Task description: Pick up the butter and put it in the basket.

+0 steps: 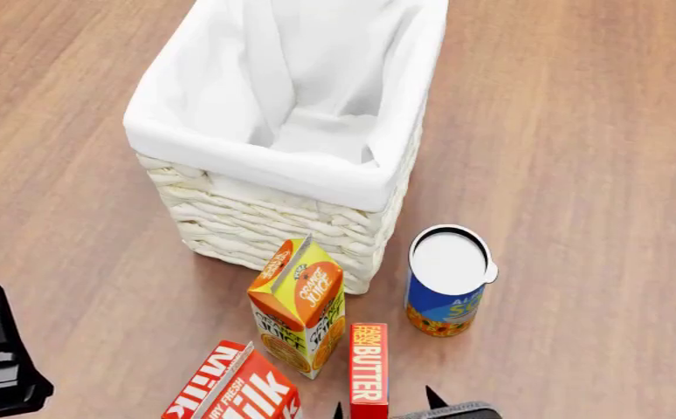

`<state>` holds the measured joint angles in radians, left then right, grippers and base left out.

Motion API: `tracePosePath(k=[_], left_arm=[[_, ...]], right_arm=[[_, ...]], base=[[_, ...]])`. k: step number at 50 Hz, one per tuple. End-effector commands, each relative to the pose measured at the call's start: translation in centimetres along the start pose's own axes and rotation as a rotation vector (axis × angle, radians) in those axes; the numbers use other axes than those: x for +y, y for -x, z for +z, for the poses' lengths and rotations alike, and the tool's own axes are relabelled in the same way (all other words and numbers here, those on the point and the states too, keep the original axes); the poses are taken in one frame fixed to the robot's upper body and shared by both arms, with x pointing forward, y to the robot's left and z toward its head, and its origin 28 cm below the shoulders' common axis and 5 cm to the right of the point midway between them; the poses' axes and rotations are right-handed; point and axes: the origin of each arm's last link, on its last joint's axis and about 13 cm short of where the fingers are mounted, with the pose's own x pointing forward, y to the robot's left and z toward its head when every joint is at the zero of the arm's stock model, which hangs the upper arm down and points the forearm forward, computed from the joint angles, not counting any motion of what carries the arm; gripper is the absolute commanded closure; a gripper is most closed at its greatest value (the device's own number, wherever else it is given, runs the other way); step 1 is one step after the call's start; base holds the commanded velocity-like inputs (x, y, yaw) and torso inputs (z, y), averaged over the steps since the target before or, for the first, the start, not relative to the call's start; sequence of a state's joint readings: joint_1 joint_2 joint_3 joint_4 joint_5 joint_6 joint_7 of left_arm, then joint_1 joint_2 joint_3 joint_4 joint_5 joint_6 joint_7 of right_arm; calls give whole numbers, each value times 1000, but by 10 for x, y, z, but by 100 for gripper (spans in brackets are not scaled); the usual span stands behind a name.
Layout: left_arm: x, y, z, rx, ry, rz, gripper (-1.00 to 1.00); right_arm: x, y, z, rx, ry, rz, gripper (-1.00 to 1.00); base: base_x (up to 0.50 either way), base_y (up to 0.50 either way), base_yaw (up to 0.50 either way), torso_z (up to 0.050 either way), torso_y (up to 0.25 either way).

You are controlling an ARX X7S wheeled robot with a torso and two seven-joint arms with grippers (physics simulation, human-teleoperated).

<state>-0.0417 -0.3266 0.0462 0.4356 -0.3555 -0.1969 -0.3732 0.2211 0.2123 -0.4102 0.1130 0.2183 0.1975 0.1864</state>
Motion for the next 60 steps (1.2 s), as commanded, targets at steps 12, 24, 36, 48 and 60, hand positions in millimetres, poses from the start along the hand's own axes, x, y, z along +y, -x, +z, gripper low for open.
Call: tracePosePath(k=[12,24,36,48,60], left_arm=[[0,3,5,-11,11,0,-100],[0,4,9,-16,18,-1,-100],[0,5,10,-19,21,-1,-100],[-1,5,11,-20,24,-2,-100],[-1,6,12,-21,26,-3,-100]], right_arm=[[-1,-7,0,8,3,4,-100],[0,-9,-2,9,2,8,-100],[0,-8,-2,7,2,6,100],[0,-8,-1,1,6,6,100],[1,14,14,-58,26,-36,100]], base=[[0,0,0,0,0],[0,0,0,0,0],[0,0,0,0,0],[0,0,0,0,0],[0,0,0,0,0]])
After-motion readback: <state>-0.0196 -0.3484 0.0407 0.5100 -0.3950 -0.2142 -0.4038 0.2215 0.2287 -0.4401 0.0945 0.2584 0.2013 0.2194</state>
